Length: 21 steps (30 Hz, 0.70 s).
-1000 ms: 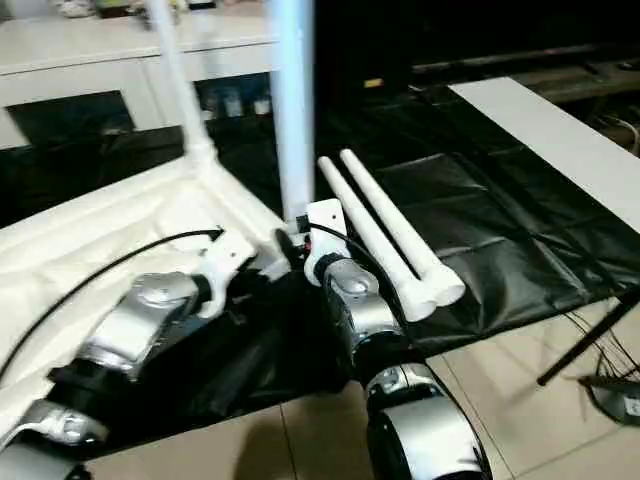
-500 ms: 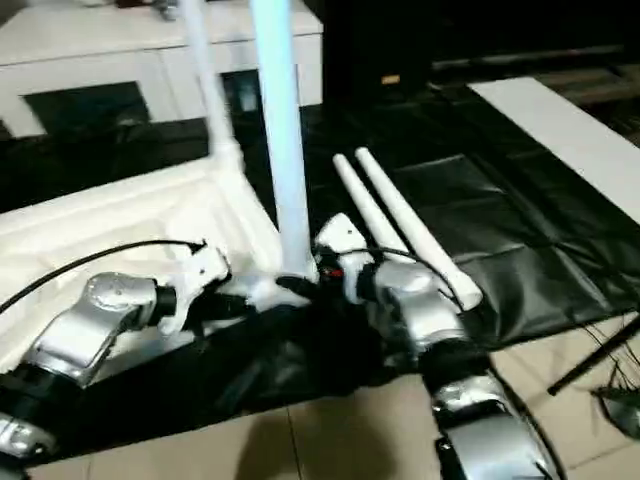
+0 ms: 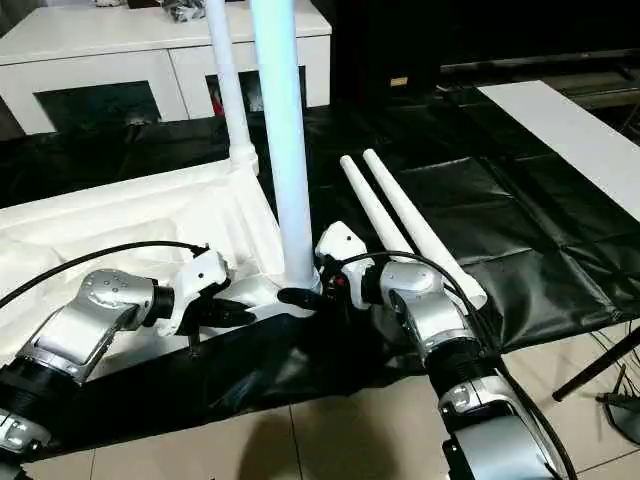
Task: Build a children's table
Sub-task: Rotate leg to tighten
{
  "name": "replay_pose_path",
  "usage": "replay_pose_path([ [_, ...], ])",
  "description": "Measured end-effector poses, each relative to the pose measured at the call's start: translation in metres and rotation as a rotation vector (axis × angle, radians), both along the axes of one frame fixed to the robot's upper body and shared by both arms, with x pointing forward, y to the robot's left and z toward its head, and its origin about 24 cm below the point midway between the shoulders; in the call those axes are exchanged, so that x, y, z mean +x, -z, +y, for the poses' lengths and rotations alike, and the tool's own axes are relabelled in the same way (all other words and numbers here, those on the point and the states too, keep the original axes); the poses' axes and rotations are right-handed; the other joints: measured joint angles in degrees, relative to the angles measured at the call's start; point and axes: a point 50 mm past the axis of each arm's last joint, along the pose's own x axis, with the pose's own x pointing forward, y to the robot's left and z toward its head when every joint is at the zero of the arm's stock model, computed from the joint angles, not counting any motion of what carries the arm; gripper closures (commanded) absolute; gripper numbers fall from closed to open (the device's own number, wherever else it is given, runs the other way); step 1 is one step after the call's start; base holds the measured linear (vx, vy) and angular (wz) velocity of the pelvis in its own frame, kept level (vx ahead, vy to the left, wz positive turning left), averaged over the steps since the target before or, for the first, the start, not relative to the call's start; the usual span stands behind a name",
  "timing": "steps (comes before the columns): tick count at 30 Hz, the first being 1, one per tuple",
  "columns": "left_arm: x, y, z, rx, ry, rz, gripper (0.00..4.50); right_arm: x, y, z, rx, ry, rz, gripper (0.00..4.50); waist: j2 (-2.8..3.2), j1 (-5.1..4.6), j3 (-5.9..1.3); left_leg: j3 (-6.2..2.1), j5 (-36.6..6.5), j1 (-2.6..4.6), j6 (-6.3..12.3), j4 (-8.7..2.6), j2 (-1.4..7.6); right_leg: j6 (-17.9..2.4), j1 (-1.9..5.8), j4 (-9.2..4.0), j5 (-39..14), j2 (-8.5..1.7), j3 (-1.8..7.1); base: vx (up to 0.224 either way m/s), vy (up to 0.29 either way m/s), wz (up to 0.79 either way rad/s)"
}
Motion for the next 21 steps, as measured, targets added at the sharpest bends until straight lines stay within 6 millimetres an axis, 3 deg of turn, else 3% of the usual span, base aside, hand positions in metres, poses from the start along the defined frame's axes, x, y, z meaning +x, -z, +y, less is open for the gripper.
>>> replay_pose_path([
  [7,0.000,0.000,0.002,0.008,-0.003,0.001,4.50,0.000,0.004,0.003,0.006,0.014,0.001,1.77,-0.02,-0.05,-0.01,0.00,0.01,0.02,-0.03,0.01,0.01,0.00,0.01,0.07,0.00,0.01,0.01,0.000,0.000,0.00],
  [12,0.002,0.001,0.007,0.016,-0.031,0.004,4.50,0.001,0.008,0.013,0.051,0.079,0.024,1.80,-0.04,-0.99,0.00,0.00,-0.01,0.07,-0.44,-0.02,0.01,0.00,0.09,0.27,0.01,0.02,0.04,0.000,0.000,0.00],
  [15,0.005,0.002,0.006,0.024,-0.073,-0.016,4.50,0.004,0.012,0.019,0.094,0.185,0.040,1.80,-0.08,-1.68,0.02,-0.04,0.10,0.09,-0.60,-0.02,0.02,-0.01,0.13,0.25,0.15,0.03,0.06,0.000,0.000,0.00],
  [21,0.022,0.008,-0.025,-0.009,-0.291,-0.068,4.50,0.020,0.018,0.036,0.157,0.630,0.078,1.80,-0.21,-2.12,-0.06,-0.03,0.14,0.68,-0.68,-0.03,-0.05,-0.07,0.57,0.14,0.27,0.01,0.23,0.000,0.000,0.00],
])
